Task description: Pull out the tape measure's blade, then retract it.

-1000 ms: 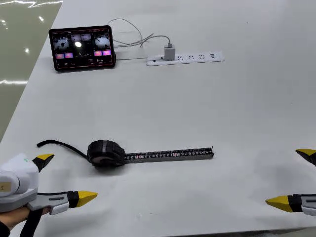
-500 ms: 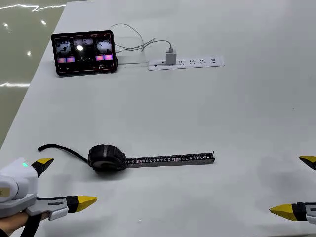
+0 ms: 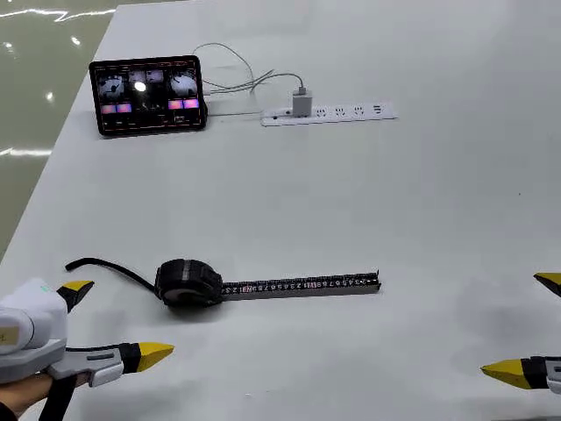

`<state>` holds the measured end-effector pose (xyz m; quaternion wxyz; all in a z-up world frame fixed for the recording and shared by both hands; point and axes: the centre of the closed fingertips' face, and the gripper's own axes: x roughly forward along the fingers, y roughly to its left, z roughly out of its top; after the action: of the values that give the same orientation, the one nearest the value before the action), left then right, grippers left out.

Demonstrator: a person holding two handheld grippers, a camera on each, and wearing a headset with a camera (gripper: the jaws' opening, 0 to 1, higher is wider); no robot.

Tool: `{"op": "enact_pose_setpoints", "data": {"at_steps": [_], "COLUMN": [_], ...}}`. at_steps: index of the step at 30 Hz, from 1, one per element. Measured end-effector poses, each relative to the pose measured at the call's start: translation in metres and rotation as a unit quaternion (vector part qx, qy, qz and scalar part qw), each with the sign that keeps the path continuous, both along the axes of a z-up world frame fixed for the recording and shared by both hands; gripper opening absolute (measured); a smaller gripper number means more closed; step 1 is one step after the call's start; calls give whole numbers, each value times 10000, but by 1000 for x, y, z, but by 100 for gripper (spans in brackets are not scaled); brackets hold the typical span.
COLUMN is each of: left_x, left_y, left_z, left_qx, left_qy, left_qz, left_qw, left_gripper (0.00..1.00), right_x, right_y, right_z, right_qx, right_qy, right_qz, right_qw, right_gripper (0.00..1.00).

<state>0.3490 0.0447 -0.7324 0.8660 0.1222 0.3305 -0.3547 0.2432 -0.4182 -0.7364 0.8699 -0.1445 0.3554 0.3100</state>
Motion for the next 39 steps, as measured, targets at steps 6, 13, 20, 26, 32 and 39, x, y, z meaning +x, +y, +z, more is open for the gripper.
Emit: {"op": "enact_pose_setpoints", "data": {"at_steps": [6, 13, 20, 26, 32, 39], "left_x": [11, 21, 23, 26, 37, 47], "left_y": [-6, -24, -41, -52, -55, -56], "left_z": [4, 11, 16, 15, 19, 25], "left_qx": [70, -207, -284, -284, -475, -255], "left_qy": [-97, -160, -200, -178, -325, -718], "left_qz": [162, 290, 207, 350, 906, 1185], "left_qw": [9998, 9992, 9992, 9988, 9942, 9900], "left_gripper": [99, 98, 97, 98, 99, 99], "right_x": [13, 28, 39, 49, 56, 61], "right_y": [3, 10, 17, 25, 28, 38], "right_z": [4, 9, 13, 18, 15, 14], "right_qx": [-97, -169, -296, -335, -374, -441], "right_qy": [0, 26, 73, 43, 72, 139], "right_qz": [240, 538, 912, 1123, 1218, 1436], "right_qw": [9997, 9984, 9954, 9931, 9918, 9886], "right_gripper": [99, 99, 99, 99, 99, 99]}}
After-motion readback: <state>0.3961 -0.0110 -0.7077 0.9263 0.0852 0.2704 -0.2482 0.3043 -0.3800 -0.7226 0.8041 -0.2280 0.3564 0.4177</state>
